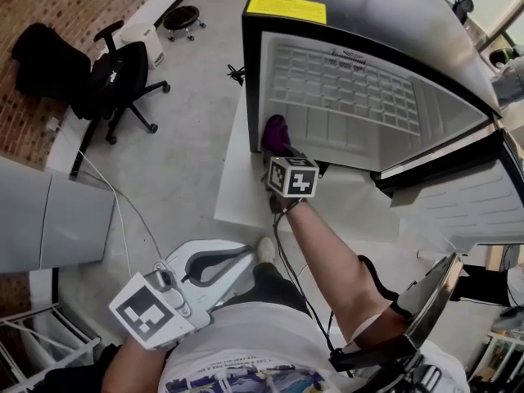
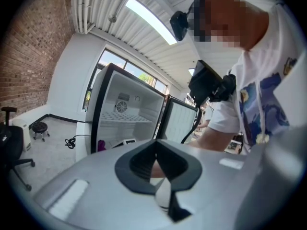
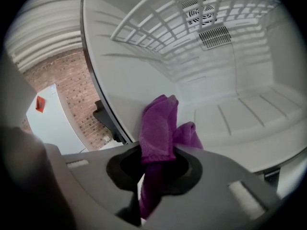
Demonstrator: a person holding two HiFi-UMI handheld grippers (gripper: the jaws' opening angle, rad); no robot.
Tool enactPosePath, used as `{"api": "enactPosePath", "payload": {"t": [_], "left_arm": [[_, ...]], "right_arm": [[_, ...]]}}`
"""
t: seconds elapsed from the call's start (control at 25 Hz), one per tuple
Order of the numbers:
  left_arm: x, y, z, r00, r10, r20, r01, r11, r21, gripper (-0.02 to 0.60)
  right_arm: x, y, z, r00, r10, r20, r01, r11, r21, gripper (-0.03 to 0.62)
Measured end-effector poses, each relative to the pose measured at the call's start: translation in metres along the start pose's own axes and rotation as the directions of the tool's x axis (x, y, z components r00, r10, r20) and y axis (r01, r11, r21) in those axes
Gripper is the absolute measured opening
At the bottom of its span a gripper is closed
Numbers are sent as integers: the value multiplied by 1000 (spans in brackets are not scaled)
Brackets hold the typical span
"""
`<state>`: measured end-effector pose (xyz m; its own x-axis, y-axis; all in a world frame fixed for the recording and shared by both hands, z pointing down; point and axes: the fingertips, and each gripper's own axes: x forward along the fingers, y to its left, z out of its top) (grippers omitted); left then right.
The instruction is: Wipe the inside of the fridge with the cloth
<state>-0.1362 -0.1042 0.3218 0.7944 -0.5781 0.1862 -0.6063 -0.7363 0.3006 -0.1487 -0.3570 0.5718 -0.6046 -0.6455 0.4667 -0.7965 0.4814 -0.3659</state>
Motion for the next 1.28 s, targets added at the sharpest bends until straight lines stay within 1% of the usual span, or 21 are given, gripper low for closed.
{"api": "enactPosePath", "payload": {"t": [0.08,0.16,0.28,0.44,0.56,0.68,0.76,0.88,0.96,1.04,1.16,1.28], "left_arm": [[-2,-1,0,1000,-6,3,6,1000,1,6],[-4,-2,1,1000,-11,6,11,1000,4,6],[-9,-3,3,1000,-18,13,18,1000,9,6],[-18,-6,2,999,-30,16,29,999,20,6],[-26,-9,1,999,-43,19,43,999,28,6],[-38,-11,-5,998,-58,7,58,997,48,6],[-49,-11,-12,998,-64,-13,64,995,77,6],[-65,-12,-17,997,-76,-15,77,990,121,6],[-74,-14,-19,997,-82,-16,83,988,130,6],[-81,-21,-22,995,-104,-9,104,986,131,6],[-90,-35,-29,989,-149,-3,148,980,130,6],[-91,-52,-35,977,-214,-6,213,967,137,6]], "right_arm": [[-3,1,1,1000,12,0,-12,999,41,54],[-6,4,3,1000,17,1,-18,998,58,54],[-11,7,8,1000,19,4,-19,999,43,54],[-20,15,12,1000,24,3,-24,1000,-3,54],[-34,21,18,1000,8,13,-7,998,-66,54],[-52,32,20,1000,-12,11,14,987,-158,54],[-68,43,20,1000,-22,5,22,972,-236,54],[-99,63,25,999,-33,26,39,942,-335,54],[-124,76,27,998,-44,43,57,920,-388,54],[-150,89,24,998,-47,46,62,904,-423,54],[-190,106,15,997,-59,39,70,894,-443,54],[-236,108,12,992,-106,69,125,894,-430,54]]}}
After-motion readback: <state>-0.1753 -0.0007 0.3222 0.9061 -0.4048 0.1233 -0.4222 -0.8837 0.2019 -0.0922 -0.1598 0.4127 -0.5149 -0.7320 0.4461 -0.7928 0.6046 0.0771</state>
